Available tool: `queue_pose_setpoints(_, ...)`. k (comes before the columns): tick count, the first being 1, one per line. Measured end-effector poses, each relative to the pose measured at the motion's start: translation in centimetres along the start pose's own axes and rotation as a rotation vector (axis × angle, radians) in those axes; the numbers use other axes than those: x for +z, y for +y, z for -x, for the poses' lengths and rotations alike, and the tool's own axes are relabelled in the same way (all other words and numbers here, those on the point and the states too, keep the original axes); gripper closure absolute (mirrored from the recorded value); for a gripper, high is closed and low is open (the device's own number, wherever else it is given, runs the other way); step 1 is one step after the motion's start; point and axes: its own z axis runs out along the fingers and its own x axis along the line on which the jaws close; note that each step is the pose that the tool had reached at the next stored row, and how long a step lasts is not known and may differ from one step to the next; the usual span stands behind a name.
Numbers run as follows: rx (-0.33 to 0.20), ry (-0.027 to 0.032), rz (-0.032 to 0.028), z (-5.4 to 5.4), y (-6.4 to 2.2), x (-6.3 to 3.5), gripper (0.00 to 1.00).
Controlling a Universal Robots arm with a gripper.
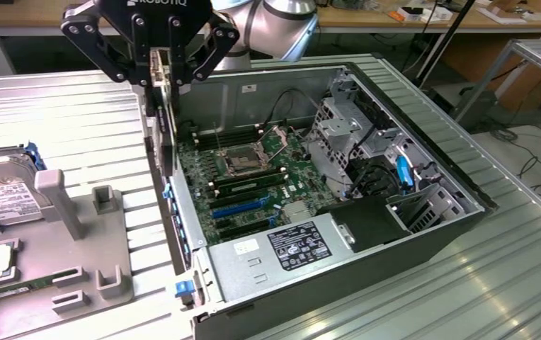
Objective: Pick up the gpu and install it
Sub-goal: 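Pick up the gpu and move the gpu toward the slot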
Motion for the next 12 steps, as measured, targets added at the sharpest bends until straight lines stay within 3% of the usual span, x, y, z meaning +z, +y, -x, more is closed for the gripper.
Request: queue_pose_setpoints(12, 0.0, 0.0, 0.0, 2.2, 0.16, 0.22, 0.73)
